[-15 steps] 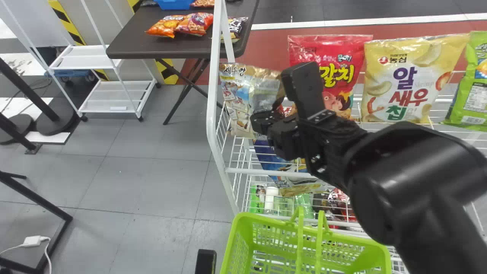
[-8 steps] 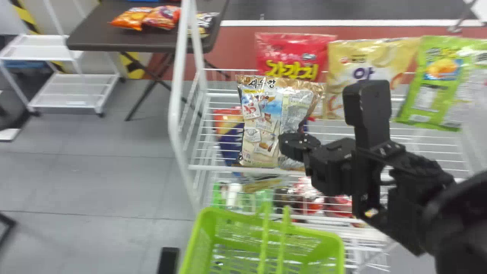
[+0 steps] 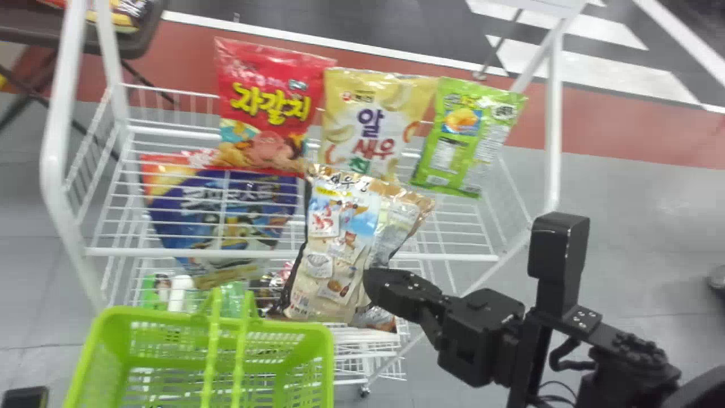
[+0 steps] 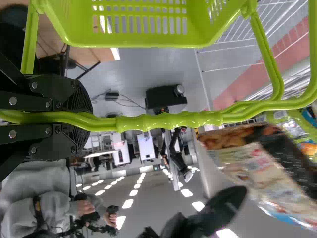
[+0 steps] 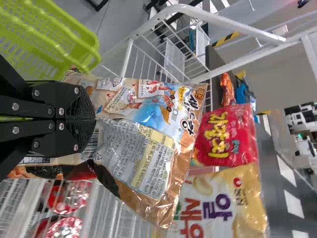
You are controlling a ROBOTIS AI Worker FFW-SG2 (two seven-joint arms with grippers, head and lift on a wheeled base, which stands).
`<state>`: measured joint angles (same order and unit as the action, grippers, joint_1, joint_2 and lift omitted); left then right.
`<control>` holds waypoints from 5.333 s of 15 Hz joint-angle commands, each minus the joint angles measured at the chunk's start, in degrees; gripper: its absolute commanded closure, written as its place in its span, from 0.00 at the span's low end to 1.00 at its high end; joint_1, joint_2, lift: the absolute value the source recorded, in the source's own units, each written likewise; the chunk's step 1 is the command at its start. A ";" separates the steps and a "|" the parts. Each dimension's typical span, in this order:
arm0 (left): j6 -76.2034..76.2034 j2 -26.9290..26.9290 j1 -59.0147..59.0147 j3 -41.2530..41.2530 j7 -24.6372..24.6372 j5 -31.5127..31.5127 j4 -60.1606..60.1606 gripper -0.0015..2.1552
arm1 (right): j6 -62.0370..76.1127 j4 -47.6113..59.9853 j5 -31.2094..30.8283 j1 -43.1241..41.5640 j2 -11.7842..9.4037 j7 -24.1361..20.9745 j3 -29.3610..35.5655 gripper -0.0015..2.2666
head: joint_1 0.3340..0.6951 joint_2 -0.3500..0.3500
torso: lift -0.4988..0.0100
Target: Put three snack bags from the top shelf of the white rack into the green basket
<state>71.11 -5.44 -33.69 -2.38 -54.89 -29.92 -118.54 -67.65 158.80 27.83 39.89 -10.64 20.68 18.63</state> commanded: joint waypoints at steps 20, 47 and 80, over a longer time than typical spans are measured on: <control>-1.18 1.31 -3.31 0.53 2.15 -0.58 -6.52 1.00 | -3.33 -25.29 -10.17 -4.38 6.43 8.41 -18.98 0.99 | 1.00 0.15 | 0.98; -0.66 0.43 -3.92 -1.40 2.94 -4.27 -4.24 1.00 | 45.54 -49.46 -34.34 -32.42 10.70 -20.68 -35.51 0.04 | 1.00 0.32 | 0.98; 0.40 -0.09 -1.55 -1.93 2.42 -4.27 -3.10 1.00 | 14.95 -21.60 -27.83 -19.94 1.59 -13.21 -28.74 0.97 | 1.00 0.32 | 0.98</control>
<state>71.50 -5.68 -35.28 -4.22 -52.57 -34.28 -121.61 -51.13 132.02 -0.69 15.47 -7.51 7.05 -12.75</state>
